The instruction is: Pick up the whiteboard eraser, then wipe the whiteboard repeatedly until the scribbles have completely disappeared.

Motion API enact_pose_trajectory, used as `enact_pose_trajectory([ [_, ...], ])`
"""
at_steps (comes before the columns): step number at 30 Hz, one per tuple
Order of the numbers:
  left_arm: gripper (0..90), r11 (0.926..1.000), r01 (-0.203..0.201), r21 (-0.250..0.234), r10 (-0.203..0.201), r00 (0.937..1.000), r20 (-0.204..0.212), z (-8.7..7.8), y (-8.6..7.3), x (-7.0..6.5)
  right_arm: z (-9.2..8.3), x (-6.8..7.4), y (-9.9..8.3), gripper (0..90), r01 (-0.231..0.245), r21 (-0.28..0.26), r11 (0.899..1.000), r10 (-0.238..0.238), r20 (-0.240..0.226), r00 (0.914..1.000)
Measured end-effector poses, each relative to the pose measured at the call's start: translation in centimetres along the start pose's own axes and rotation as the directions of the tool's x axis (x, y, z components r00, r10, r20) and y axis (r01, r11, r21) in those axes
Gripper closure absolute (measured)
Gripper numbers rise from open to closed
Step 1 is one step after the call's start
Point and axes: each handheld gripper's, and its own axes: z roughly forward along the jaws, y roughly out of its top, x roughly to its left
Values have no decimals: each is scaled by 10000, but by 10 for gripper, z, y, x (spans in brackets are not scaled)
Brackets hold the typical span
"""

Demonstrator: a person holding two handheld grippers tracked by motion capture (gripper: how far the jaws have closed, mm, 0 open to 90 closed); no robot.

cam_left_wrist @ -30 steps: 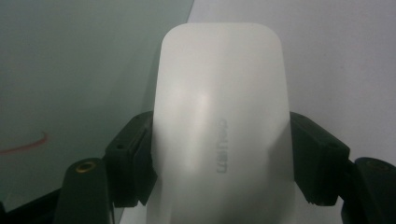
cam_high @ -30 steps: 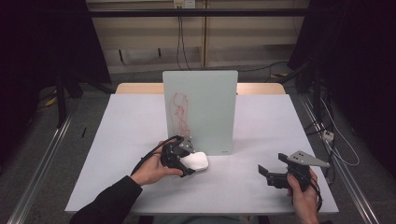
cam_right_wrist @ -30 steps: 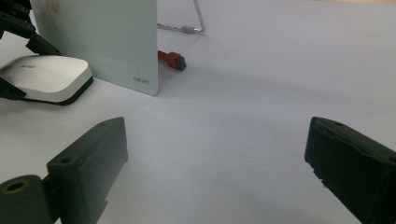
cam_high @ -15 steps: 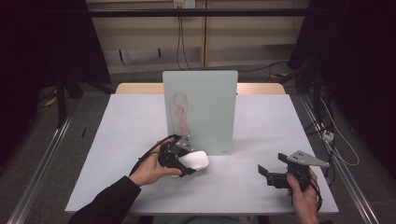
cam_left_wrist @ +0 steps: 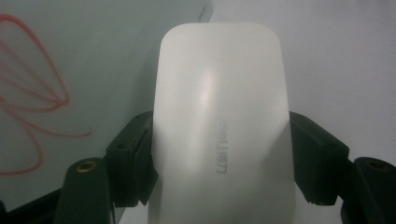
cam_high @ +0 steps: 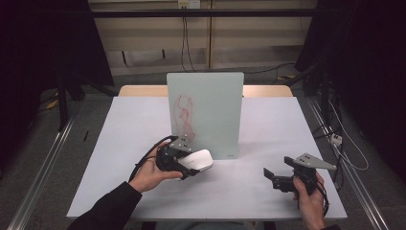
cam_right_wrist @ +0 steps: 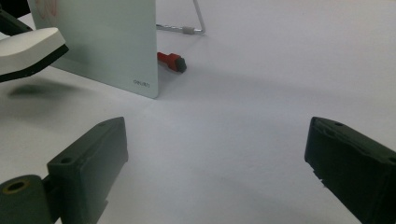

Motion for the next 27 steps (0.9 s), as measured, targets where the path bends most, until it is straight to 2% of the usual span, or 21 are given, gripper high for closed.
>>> enact_pose_trajectory([
  [3, 309, 9996, 136, -242, -134, 9999, 57, -5, 0, -1, -1, -1, 0, 59, -40, -33, 10000, 40, -1, 10000],
  [4, 309, 9997, 158, -194, -161, 9997, -159, -7, 0, -2, -1, -1, 0, 59, -40, -33, 10000, 40, -1, 10000],
  [5, 309, 9993, 175, -321, -176, 9998, -10, -7, 0, -1, -1, -1, -1, 59, -52, -42, 10000, 52, 13, 10000],
  [8, 309, 9980, 325, -543, -329, 9994, -62, -10, -1, -1, -1, 0, -1, 60, 4, 0, 10000, -4, -18, 10000],
  [9, 309, 9960, 512, -737, -528, 9984, -209, -11, -3, -1, -2, 0, -1, 59, -5, -11, 10000, 5, -30, 10000],
  [11, 309, 9961, 537, -707, -557, 9981, -263, -12, -4, 0, -2, 0, -1, 60, -6, -18, 10000, 6, -38, 10000],
  [13, 309, 9943, 548, -916, -591, 9973, -445, -14, -5, 0, -2, 0, -1, 61, 3, -24, 10000, -3, -32, 10000],
  [14, 309, 9918, 667, -1092, -727, 9960, -524, -15, -5, -1, -2, 0, -1, 61, 3, -24, 10000, -3, -32, 10000],
  [22, 309, 9831, 555, -1742, -749, 9914, -1073, -28, -9, 0, -1, 0, 0, 60, -41, -25, 10000, 41, -50, 10000],
  [24, 309, 9746, 634, -2147, -892, 9896, -1126, -33, -9, 0, 2, 0, 1, 61, 12, 25, 10000, -12, -61, 10000],
  [27, 309, 9723, 641, -2246, -955, 9867, -1318, -35, -9, 0, 1, 0, 0, 61, -28, 28, 10000, 28, -57, 10000],
])
